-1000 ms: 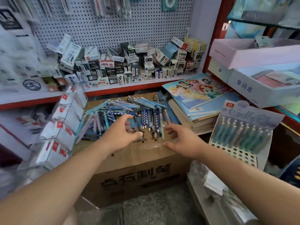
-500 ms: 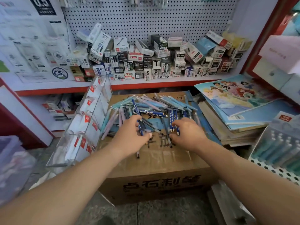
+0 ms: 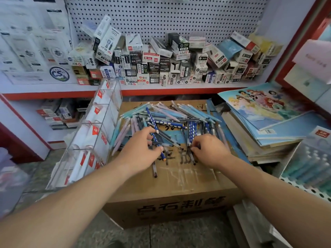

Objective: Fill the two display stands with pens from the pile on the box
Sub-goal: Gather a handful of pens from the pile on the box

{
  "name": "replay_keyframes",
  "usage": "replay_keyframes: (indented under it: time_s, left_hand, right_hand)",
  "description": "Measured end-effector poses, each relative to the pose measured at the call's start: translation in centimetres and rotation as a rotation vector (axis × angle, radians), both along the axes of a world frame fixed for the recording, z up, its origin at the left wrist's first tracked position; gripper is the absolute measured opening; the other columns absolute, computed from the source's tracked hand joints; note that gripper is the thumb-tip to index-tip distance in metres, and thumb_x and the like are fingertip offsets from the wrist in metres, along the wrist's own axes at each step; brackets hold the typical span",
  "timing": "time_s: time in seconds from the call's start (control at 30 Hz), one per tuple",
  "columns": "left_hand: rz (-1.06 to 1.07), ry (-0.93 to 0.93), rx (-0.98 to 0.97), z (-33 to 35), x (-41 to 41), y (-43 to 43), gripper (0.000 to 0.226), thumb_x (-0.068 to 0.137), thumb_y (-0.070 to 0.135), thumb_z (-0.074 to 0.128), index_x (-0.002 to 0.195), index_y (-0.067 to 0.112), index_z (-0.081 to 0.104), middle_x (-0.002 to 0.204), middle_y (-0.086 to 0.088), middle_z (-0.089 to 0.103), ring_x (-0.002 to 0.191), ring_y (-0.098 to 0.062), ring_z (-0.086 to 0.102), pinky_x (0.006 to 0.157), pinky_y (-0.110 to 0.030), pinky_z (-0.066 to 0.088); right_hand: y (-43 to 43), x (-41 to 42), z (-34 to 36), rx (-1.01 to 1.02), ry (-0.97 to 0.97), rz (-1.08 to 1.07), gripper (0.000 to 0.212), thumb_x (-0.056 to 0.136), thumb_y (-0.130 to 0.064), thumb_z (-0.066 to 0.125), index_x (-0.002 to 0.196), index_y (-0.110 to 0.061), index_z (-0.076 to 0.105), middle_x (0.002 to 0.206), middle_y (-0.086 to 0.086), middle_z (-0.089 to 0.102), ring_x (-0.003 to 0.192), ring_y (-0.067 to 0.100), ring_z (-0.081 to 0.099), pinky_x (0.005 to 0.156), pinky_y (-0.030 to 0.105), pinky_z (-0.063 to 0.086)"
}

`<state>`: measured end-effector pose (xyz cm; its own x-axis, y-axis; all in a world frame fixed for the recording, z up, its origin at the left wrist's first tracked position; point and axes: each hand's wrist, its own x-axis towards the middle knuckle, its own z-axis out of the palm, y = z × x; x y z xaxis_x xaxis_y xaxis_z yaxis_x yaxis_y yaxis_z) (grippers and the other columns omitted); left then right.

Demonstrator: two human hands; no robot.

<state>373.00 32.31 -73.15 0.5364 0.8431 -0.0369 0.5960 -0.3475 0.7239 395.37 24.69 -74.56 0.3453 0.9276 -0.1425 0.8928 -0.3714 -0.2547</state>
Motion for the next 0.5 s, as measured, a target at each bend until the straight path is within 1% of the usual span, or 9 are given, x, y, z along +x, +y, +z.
replay_keyframes:
  time_s: [0.07, 0.1, 0.17, 0.23, 0.3, 0.33, 0.4, 0.5]
  left_hand:
    - [0.001, 0.006, 0.002, 0.0, 0.0, -0.1, 0.063, 0.095, 0.036, 0.07, 0.151, 0.026, 0.04, 0.139, 0.005, 0.053, 0.119, -0.005, 0.052, 0.091, -0.021, 0.042]
    - [-0.001, 0.015, 0.008, 0.1, 0.0, -0.1, 0.063, 0.096, 0.036, 0.069, 0.15, 0.027, 0.04, 0.139, 0.005, 0.053, 0.119, -0.004, 0.052, 0.091, -0.021, 0.041]
    - [-0.01, 0.032, 0.025, 0.1, 0.1, -0.1, 0.062, 0.096, 0.037, 0.069, 0.15, 0.028, 0.041, 0.142, 0.005, 0.052, 0.121, -0.005, 0.052, 0.093, -0.022, 0.043]
    - [-0.021, 0.047, 0.034, 0.2, 0.2, -0.2, 0.061, 0.096, 0.037, 0.069, 0.149, 0.028, 0.042, 0.143, 0.004, 0.051, 0.125, -0.007, 0.053, 0.1, -0.027, 0.047]
    - [-0.027, 0.062, 0.047, 0.2, 0.3, -0.3, 0.057, 0.096, 0.037, 0.068, 0.147, 0.027, 0.044, 0.142, 0.004, 0.052, 0.126, -0.009, 0.053, 0.104, -0.03, 0.047]
    - [-0.027, 0.065, 0.05, 0.3, 0.3, -0.3, 0.055, 0.096, 0.037, 0.067, 0.146, 0.027, 0.046, 0.14, 0.004, 0.052, 0.125, -0.009, 0.054, 0.103, -0.029, 0.047]
    - [-0.026, 0.066, 0.05, 0.3, 0.4, -0.3, 0.048, 0.097, 0.035, 0.066, 0.141, 0.027, 0.051, 0.134, 0.006, 0.055, 0.121, -0.008, 0.055, 0.1, -0.027, 0.047]
    - [-0.028, 0.047, 0.046, 0.2, 0.8, -0.2, 0.036, 0.098, 0.034, 0.064, 0.133, 0.025, 0.058, 0.12, 0.01, 0.061, 0.108, -0.005, 0.059, 0.095, -0.027, 0.051]
  right_hand:
    - [0.0, -0.2, 0.2, -0.021, -0.029, -0.01, 0.007, 0.099, -0.025, 0.06, 0.092, -0.024, 0.063, 0.101, 0.002, 0.064, 0.077, 0.016, 0.063, 0.061, 0.03, 0.052]
    - [0.1, -0.3, 0.2, -0.026, -0.037, -0.023, 0.008, 0.098, -0.024, 0.06, 0.091, -0.023, 0.06, 0.098, 0.002, 0.063, 0.076, 0.017, 0.061, 0.06, 0.03, 0.049]
    - [0.1, -0.6, 0.2, -0.032, -0.03, -0.062, 0.01, 0.098, -0.022, 0.059, 0.09, -0.02, 0.055, 0.091, 0.002, 0.063, 0.075, 0.018, 0.061, 0.06, 0.032, 0.05]
    - [0.1, -0.9, 0.4, -0.02, -0.001, -0.101, 0.003, 0.097, -0.018, 0.059, 0.095, -0.016, 0.057, 0.089, 0.004, 0.065, 0.076, 0.02, 0.063, 0.063, 0.034, 0.054]
    - [-0.1, -1.1, 0.9, 0.006, 0.045, -0.149, 0.006, 0.095, -0.015, 0.06, 0.099, -0.013, 0.057, 0.088, 0.004, 0.067, 0.076, 0.019, 0.063, 0.073, 0.036, 0.055]
    - [-0.3, -1.1, 1.2, 0.02, 0.086, -0.183, 0.008, 0.094, -0.016, 0.061, 0.1, -0.012, 0.057, 0.085, 0.004, 0.067, 0.073, 0.018, 0.062, 0.078, 0.037, 0.055]
    - [-0.6, -0.9, 1.8, 0.051, 0.203, -0.262, 0.012, 0.093, -0.018, 0.065, 0.094, -0.01, 0.056, 0.077, 0.005, 0.064, 0.066, 0.019, 0.059, 0.078, 0.04, 0.056]
    - [-1.1, -0.6, 2.6, 0.145, 0.41, -0.383, 0.017, 0.089, -0.015, 0.067, 0.079, -0.011, 0.054, 0.071, 0.01, 0.057, 0.062, 0.023, 0.054, 0.068, 0.045, 0.058]
